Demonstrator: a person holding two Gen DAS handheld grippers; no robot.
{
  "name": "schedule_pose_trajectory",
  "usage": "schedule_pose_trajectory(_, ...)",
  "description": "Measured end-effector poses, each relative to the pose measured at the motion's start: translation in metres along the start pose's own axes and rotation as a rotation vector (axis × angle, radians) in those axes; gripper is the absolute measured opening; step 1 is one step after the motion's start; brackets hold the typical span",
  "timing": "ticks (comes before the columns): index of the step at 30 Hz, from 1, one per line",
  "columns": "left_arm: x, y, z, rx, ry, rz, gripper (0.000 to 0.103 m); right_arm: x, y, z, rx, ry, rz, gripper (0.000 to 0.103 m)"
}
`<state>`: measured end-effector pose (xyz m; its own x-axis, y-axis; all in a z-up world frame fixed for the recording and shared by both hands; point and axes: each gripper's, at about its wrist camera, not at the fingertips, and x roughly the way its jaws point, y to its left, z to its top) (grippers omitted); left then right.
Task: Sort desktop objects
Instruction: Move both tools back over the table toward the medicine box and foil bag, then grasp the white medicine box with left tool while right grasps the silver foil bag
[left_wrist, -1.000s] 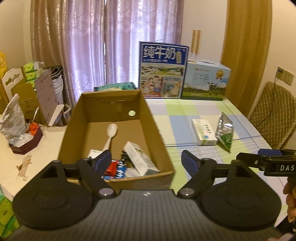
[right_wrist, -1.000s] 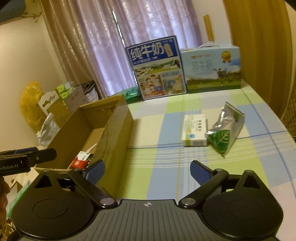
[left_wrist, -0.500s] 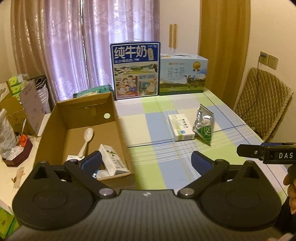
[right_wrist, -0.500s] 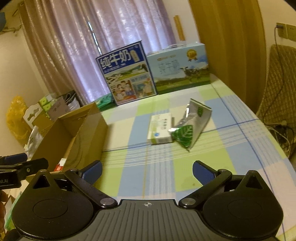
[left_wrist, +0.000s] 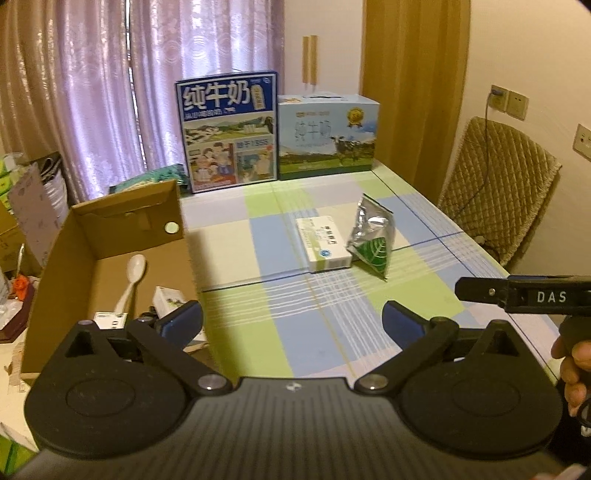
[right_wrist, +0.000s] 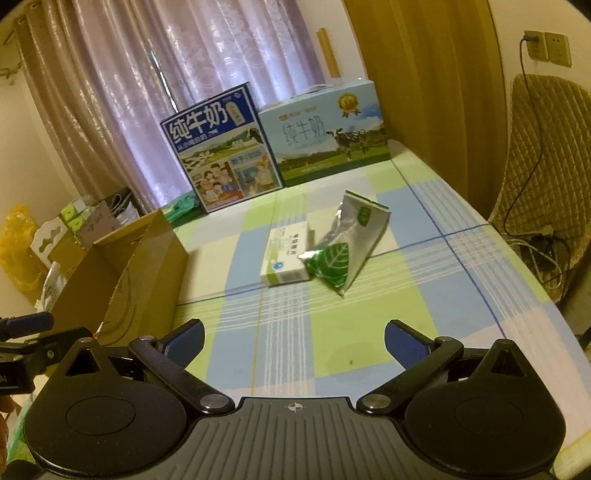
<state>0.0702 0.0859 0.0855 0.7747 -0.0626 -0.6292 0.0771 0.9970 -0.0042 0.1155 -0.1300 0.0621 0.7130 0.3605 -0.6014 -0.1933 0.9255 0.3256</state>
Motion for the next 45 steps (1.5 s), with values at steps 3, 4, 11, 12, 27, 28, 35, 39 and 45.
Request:
schedule_pose_trajectory(3,0.01,-0.008,0.002,0.011,0.011,-0.017,0.101,0.003,-0.01,0.001,0.015,-0.001,-0.013,0.101)
schedule_pose_trajectory(4,0.013,-0.011,0.003,0.014,0.014,-0.022,0.101,0.004,-0.013,0.002,0.019,-0.002,-0.017,0.101)
schedule_pose_trajectory(11,0.047,-0.028,0.008,0.026,0.049,-0.041,0.101,0.019,-0.039,0.01,0.033,-0.001,-0.047,0.101)
schedule_pose_trajectory(12,0.054,-0.03,0.009,0.025,0.055,-0.041,0.101,0.022,-0.042,0.012,0.035,0.001,-0.051,0.101)
schedule_pose_trajectory(27,0.164,-0.036,0.032,-0.029,0.154,-0.016,0.101,0.099,-0.086,0.054,0.003,0.054,-0.062,0.101)
schedule_pose_trajectory(28,0.172,-0.036,0.032,-0.018,0.162,-0.013,0.101,0.105,-0.087,0.057,0.003,0.054,-0.062,0.101)
schedule_pose_trajectory(35,0.223,-0.032,0.029,-0.013,0.172,-0.007,0.1,0.147,-0.089,0.076,-0.027,0.083,-0.051,0.101)
schedule_pose_trajectory(39,0.245,-0.032,0.03,-0.023,0.165,-0.02,0.1,0.174,-0.086,0.086,-0.038,0.104,-0.046,0.101)
schedule_pose_trajectory(45,0.271,-0.031,0.033,-0.017,0.152,-0.028,0.1,0.219,-0.083,0.101,-0.048,0.142,-0.057,0.101)
